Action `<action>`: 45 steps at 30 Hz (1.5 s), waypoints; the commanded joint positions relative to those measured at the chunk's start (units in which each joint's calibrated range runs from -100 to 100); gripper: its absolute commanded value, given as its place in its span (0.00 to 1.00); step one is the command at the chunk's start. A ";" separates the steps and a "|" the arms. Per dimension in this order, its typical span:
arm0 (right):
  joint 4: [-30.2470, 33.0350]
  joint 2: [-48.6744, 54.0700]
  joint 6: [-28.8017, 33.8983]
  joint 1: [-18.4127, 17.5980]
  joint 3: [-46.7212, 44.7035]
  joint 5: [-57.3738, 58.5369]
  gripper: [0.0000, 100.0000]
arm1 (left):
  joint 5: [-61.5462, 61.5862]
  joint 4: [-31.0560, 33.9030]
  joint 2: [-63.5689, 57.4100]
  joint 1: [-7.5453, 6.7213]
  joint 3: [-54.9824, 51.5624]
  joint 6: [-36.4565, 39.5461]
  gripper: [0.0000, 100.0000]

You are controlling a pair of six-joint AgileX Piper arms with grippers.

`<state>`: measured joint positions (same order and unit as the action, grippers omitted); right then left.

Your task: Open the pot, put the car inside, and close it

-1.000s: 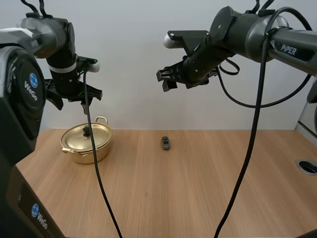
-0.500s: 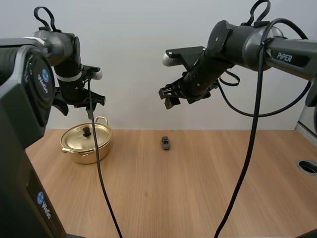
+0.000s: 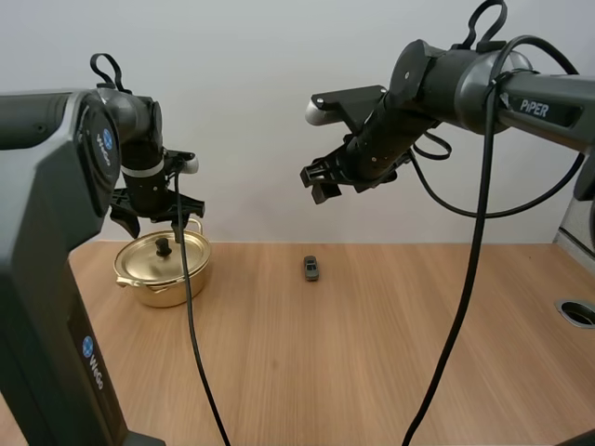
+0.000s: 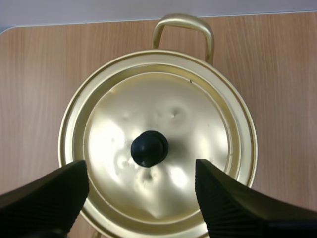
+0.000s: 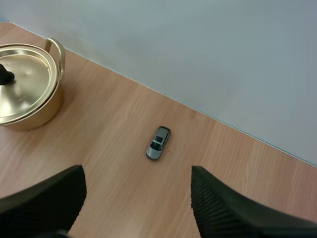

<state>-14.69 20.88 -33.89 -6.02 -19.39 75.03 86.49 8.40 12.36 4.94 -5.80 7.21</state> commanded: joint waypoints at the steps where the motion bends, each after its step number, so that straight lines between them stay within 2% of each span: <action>1: 0.35 0.00 -0.07 -0.01 -0.02 0.11 1.00 | -1.31 -0.02 0.81 -0.03 -0.09 -0.02 1.00; 22: 0.35 0.00 -0.40 -0.01 -0.02 0.11 1.00 | -7.67 0.51 4.88 0.04 -0.09 -0.11 1.00; 29: 0.35 0.00 -0.40 -0.01 -0.02 0.11 1.00 | -10.03 0.51 4.88 0.04 -0.09 0.13 0.55; 31: 0.35 0.00 -0.40 -0.01 -0.02 0.11 1.00 | -10.37 0.51 4.88 0.04 -0.09 0.49 0.38; 34: 0.35 0.00 -0.40 -0.01 -0.02 0.11 1.00 | -10.37 0.51 4.88 0.04 -0.09 1.64 0.06; 35: 0.35 0.00 -0.40 -0.01 -0.02 0.11 1.00 | -10.37 0.51 4.88 0.04 -0.09 2.09 0.00; 45: 0.35 0.00 -0.39 -0.01 -0.02 0.10 1.00 | -11.32 0.63 4.77 0.04 -0.09 2.19 0.00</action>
<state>-14.41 20.88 -34.21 -6.02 -19.39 75.39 75.57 8.87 17.28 4.94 -5.80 9.40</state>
